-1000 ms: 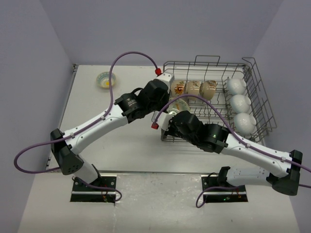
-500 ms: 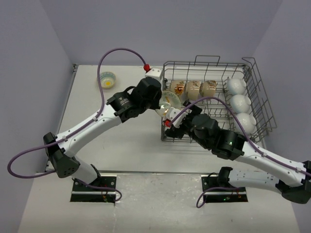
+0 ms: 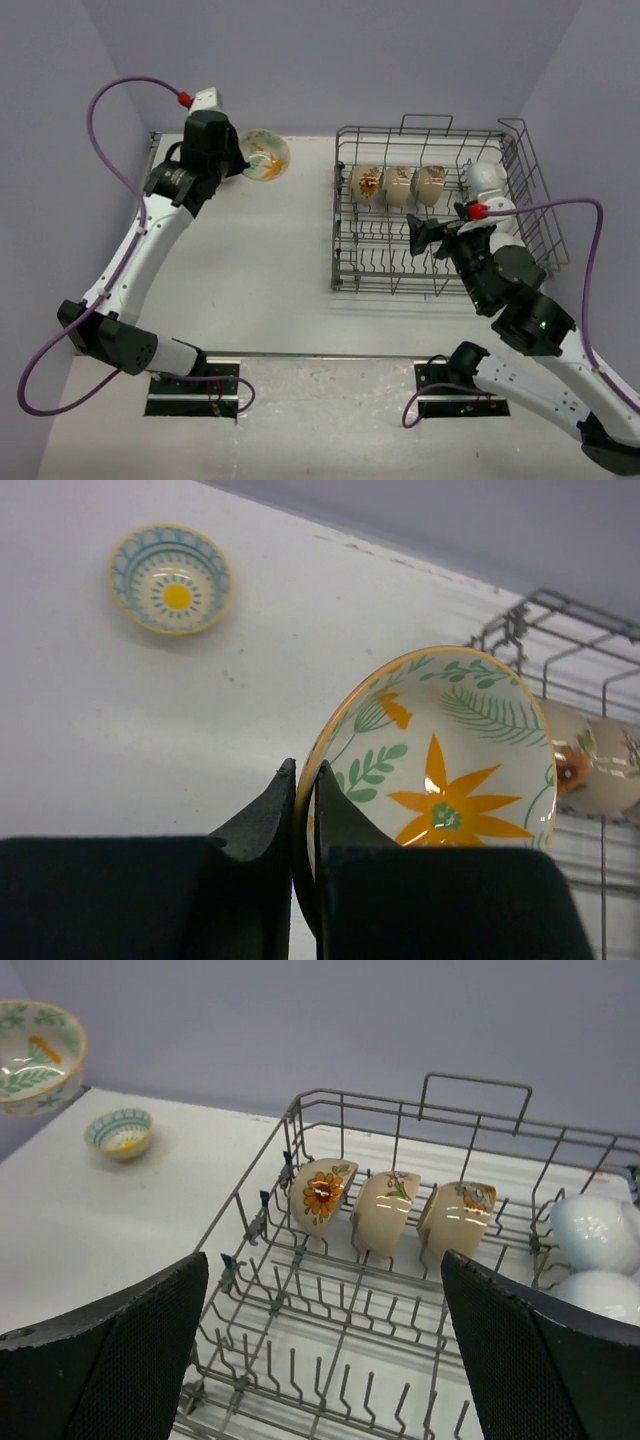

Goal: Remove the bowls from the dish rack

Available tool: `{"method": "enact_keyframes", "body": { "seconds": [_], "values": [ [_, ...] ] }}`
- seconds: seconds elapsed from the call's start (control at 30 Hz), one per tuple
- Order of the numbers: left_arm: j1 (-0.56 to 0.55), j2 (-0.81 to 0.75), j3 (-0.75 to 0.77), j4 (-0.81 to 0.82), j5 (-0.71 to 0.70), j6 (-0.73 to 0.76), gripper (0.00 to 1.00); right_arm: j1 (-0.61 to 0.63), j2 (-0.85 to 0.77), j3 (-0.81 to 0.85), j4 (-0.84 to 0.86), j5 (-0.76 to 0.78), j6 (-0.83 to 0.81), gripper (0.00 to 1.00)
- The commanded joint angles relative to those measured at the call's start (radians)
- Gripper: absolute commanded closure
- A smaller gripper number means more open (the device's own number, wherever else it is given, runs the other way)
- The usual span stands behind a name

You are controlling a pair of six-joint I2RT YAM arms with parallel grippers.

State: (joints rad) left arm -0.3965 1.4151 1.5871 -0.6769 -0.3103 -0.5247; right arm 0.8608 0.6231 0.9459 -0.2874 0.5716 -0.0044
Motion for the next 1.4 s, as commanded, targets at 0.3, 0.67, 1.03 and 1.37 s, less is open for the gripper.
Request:
{"method": "enact_keyframes", "body": {
  "seconds": [0.3, 0.67, 1.03, 1.37],
  "values": [
    [0.465, 0.132, -0.062, 0.275, 0.226, -0.132, 1.00, -0.085, -0.040, -0.093, -0.044, -0.176, 0.296, 0.01],
    [0.585, 0.577, 0.180, 0.364, 0.438, -0.132, 1.00, -0.085, -0.123, -0.133, -0.044, -0.231, 0.265, 0.01],
    [0.579, 0.820, 0.424, 0.310, 0.419, -0.064, 1.00, -0.085, -0.125, -0.157, -0.044, -0.257, 0.239, 0.01],
    [0.541, 0.903, 0.530, 0.214, 0.362, 0.008, 1.00, -0.085, -0.117, -0.162, -0.029, -0.271, 0.224, 0.01]
  ]
}}
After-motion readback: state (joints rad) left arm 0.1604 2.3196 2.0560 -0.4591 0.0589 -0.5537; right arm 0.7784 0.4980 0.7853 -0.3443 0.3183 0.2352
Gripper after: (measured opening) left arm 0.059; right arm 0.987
